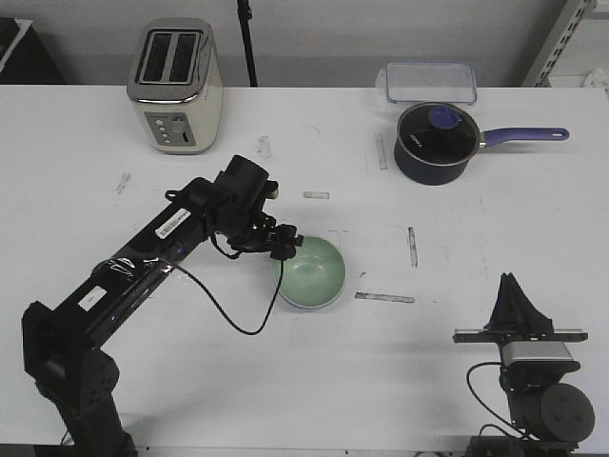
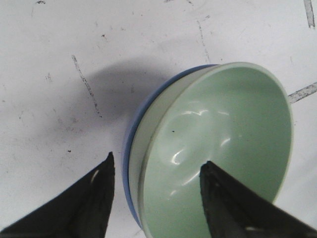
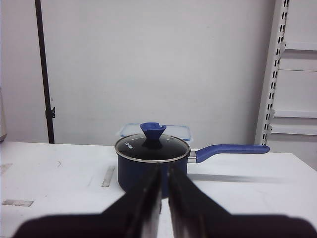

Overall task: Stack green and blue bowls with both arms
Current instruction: 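Open the left gripper and retract it to rest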

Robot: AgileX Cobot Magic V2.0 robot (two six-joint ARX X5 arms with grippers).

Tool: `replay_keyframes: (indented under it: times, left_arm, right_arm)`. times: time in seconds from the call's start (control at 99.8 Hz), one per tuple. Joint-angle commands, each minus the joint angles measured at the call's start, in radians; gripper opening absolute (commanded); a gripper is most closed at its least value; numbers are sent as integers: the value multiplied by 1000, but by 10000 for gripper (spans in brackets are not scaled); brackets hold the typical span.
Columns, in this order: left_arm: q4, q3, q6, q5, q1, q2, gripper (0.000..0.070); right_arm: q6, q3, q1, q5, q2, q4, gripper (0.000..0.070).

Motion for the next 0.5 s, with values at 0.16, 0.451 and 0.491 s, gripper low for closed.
replay_keyframes:
  times: [0.16, 0.451, 0.491]
  left_arm:
    - [52, -11, 13, 2, 14, -56, 326]
    - [330, -245, 45, 2, 60, -264, 252]
    - [394, -295, 50, 1, 73, -303, 210]
  right_arm:
    - [11, 6, 0, 0, -1, 11, 15]
    - [11, 6, 0, 0, -1, 11, 15]
    - [11, 6, 0, 0, -1, 11, 15]
